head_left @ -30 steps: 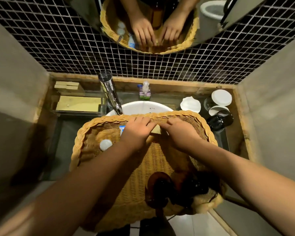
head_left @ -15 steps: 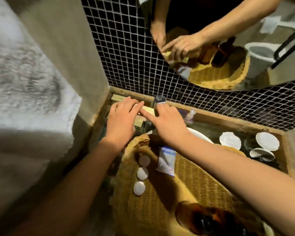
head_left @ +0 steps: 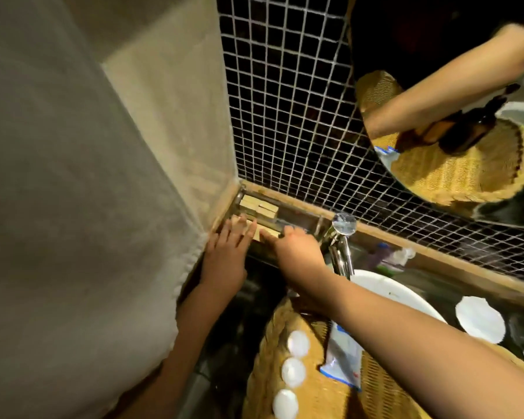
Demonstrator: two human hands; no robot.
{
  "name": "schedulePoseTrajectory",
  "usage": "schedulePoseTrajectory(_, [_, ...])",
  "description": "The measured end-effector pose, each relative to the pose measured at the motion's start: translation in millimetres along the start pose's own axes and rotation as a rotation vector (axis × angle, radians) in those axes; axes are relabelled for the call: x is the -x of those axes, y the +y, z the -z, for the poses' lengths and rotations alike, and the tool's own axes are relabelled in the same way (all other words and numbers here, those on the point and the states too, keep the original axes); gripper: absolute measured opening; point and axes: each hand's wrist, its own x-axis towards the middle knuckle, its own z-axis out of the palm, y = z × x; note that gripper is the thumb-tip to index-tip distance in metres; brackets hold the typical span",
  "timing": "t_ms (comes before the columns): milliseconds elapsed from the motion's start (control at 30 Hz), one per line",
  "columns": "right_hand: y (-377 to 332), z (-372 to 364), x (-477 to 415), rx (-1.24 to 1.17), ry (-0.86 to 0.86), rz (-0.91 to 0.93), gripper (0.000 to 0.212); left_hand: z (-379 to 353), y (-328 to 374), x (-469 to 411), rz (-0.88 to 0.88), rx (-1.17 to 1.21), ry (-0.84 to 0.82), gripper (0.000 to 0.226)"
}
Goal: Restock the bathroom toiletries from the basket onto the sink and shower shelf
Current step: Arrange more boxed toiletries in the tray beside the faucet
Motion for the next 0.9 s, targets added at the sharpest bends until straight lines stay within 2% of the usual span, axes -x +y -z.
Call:
schedulePoseTrajectory(67, [3,-3,-10,0.019,0.001,-0.027,0.071,-7,-2,-4,-0.001,0.006,-0.055,0.1])
schedulePoseTrajectory(167, [5,-9,-22,0.024,0.017,-0.053,0.061,-13,-1,-14,-0.019,-0.021,-0.108,0.097])
schedulePoseTrajectory(300, [-2,-17,-32,-0.021,0.011,-0.057,0.05,-19,1,-26,-0.018,-0.034,-0.103,0.093])
schedulePoseTrajectory(533, [-3,-17,-32,0.004,-0.01,-0.044,0.063,-26,-5,-23,-0.028,-0.039,-0.078,0.09])
schedulePoseTrajectory(900, [-3,-21,-31,-0.105,0.08,-0.054,0.06,-31,-8,-13,-0.032,-0.035,-0.013,0.089])
